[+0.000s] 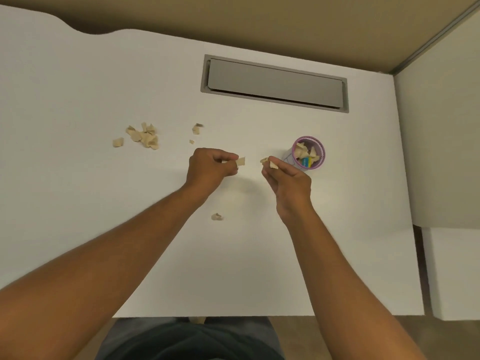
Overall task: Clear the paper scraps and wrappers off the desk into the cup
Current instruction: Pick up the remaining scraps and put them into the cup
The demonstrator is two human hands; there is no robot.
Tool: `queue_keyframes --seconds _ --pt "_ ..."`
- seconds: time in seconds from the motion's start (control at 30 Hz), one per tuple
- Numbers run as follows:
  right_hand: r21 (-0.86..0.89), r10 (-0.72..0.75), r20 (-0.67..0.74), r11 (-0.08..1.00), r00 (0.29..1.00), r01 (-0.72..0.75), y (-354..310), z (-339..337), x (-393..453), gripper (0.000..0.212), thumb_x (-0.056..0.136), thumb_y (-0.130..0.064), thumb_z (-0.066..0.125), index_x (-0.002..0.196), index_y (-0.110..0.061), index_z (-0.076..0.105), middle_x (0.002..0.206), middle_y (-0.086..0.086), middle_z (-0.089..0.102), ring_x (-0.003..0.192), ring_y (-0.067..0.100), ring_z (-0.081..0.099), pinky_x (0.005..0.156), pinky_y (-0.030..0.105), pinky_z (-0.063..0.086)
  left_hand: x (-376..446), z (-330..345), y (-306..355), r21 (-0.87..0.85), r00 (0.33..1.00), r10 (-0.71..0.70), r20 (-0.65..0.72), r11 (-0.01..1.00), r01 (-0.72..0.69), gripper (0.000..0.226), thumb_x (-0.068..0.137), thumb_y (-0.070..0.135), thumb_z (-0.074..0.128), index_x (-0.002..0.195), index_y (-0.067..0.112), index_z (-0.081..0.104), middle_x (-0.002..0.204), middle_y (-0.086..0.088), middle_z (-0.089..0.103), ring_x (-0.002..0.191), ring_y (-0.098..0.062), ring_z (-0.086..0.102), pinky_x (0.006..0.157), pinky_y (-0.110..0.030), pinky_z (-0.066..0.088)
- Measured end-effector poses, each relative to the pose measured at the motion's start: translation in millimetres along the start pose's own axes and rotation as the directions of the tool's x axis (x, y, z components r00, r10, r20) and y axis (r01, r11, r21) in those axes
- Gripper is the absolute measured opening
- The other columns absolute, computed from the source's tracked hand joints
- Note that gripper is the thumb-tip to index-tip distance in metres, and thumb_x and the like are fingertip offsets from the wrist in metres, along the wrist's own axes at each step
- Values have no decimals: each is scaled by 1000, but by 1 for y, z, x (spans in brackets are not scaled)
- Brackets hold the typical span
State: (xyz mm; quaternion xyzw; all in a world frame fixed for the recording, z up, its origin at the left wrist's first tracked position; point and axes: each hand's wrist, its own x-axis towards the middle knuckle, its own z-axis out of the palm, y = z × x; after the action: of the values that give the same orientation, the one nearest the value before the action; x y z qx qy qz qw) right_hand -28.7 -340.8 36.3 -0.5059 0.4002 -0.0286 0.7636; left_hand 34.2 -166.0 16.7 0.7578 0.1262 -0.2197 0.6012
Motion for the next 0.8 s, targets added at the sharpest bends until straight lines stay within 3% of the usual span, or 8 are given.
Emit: queue_keyframes --seconds 0.07,0.13,0.2,0.3,0.4,0.53,0.63,0.8 --pt "-60 -93 -68 994 993 89 -21 -22 9 16 88 4 76 102 -3 80 97 7 82 93 21 78 81 25 63 -1 29 17 -8 998 12 56 1000 -12 15 78 11 79 87 21 85 86 1 82 78 -19 82 93 -37 62" --pt "-284 -234 -138 940 962 188 -39 -44 22 19 85 -3 80 103 -7 83 99 7 81 95 22 77 86 30 62 -3 59 33 18 995 38 95 999 -40 16 77 11 77 89 19 85 88 0 82 79 -20 82 95 -41 63" --pt "-564 -379 -133 789 916 244 -53 -62 35 18 84 -6 78 99 -14 84 96 2 81 96 20 75 89 31 61 -2 88 47 53 992 80 101 995 -86 17 76 10 77 89 18 85 92 -1 81 81 -23 81 93 -41 63" --pt "-750 -461 -53 604 886 270 -67 -75 54 30 85 4 63 98 -14 84 98 4 80 93 19 74 84 26 60 4 127 63 165 977 188 103 965 -203 19 77 12 79 94 18 85 97 1 78 91 -19 76 88 -34 62" --pt "-843 -472 85 435 877 316 -78 -77 74 31 90 3 59 105 -10 82 110 10 77 98 23 72 84 25 56 12 154 71 267 951 284 124 913 -308 22 80 11 79 101 18 83 99 2 78 90 -11 68 78 -17 57" --pt "-868 -373 253 320 893 380 -87 -75 92 35 91 1 55 111 -11 80 118 10 76 108 24 71 95 32 58 18 171 71 388 950 305 72 869 -308 25 88 6 68 107 13 81 105 -4 79 94 -18 71 85 -30 63" --pt "-887 -373 268 265 888 379 -91 -79 99 34 91 -2 59 120 -10 75 122 9 75 110 25 70 97 31 55 20 173 68 385 956 285 69 876 -289 23 89 6 69 109 11 80 105 -6 80 97 -21 75 89 -34 63" --pt "-914 -423 231 216 876 345 -94 -83 104 23 94 -7 64 113 -9 78 117 11 75 106 28 71 92 35 55 21 171 69 367 945 323 52 874 -319 18 88 12 78 106 12 79 107 -3 78 95 -19 73 87 -32 62"
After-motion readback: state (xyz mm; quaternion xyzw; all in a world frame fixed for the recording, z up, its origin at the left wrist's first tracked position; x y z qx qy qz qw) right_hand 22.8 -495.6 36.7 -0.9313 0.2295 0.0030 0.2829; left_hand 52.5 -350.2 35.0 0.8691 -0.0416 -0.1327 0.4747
